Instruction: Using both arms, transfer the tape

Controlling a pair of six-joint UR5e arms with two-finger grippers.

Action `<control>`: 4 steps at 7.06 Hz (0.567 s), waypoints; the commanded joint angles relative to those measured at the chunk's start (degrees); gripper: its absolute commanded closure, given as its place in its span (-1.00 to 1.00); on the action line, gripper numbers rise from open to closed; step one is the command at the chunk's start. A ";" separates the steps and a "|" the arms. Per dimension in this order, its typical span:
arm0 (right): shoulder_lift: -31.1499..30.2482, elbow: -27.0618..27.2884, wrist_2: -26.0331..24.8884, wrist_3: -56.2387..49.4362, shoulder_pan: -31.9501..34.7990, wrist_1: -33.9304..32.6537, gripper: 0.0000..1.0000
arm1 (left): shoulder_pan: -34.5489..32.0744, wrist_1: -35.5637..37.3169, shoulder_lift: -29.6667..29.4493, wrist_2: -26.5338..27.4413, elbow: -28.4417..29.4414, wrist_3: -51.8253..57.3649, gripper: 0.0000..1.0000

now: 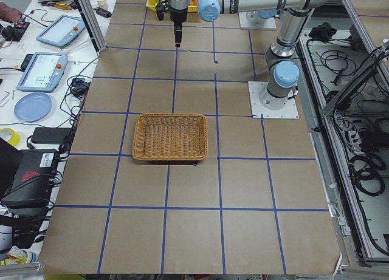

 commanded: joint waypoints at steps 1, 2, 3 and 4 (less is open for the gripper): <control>-0.07 -0.09 0.00 0.01 -0.01 0.00 -1.00 | 0.08 -0.08 -0.09 0.02 -0.09 0.00 -1.00; 0.02 0.00 0.00 -0.16 -0.09 0.09 -1.00 | 0.08 0.18 -0.09 -0.07 -0.53 0.00 -1.00; 0.37 -0.09 0.09 0.10 -0.70 -0.08 -1.00 | 0.08 0.27 -0.01 0.02 -0.79 0.00 -1.00; 0.98 -1.04 0.17 -0.60 -3.41 0.35 -1.00 | 0.08 0.36 0.00 -0.07 -0.80 0.00 -1.00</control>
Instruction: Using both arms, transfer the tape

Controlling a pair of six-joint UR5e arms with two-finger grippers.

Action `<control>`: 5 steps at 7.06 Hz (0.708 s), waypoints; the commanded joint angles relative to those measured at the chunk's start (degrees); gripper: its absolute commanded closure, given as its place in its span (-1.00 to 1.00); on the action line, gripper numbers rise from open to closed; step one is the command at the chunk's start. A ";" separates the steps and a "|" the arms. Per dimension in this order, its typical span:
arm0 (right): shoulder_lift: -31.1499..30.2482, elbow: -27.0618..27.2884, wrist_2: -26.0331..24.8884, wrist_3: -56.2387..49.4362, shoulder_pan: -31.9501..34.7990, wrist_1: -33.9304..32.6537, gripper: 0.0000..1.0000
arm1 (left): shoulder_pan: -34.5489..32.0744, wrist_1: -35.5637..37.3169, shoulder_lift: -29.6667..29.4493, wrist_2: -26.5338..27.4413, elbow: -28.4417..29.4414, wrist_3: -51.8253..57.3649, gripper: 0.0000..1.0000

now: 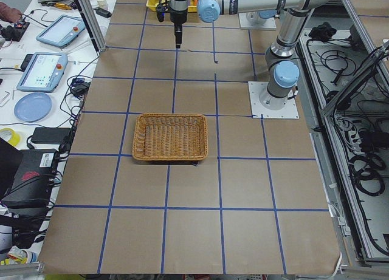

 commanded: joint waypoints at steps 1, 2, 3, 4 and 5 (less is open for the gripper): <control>2.61 -1.71 0.10 -1.97 -5.88 0.48 -1.00 | 0.01 0.12 0.04 0.04 -0.22 0.00 -1.00; 4.89 -1.46 -0.16 -9.64 -9.83 -0.22 -1.00 | 0.01 0.12 0.04 0.04 -0.39 0.00 -1.00; 7.70 -2.06 -0.25 -18.07 -13.61 -0.75 -1.00 | 0.01 0.12 0.04 0.04 -0.48 0.00 -1.00; 10.34 -2.42 -0.69 -26.16 -16.17 -1.53 -1.00 | 0.01 0.12 0.04 0.04 -0.57 0.09 -1.00; 12.97 -2.07 -1.21 -32.07 -18.98 -4.41 -1.00 | 0.01 0.12 0.04 -0.05 -0.57 0.09 -1.00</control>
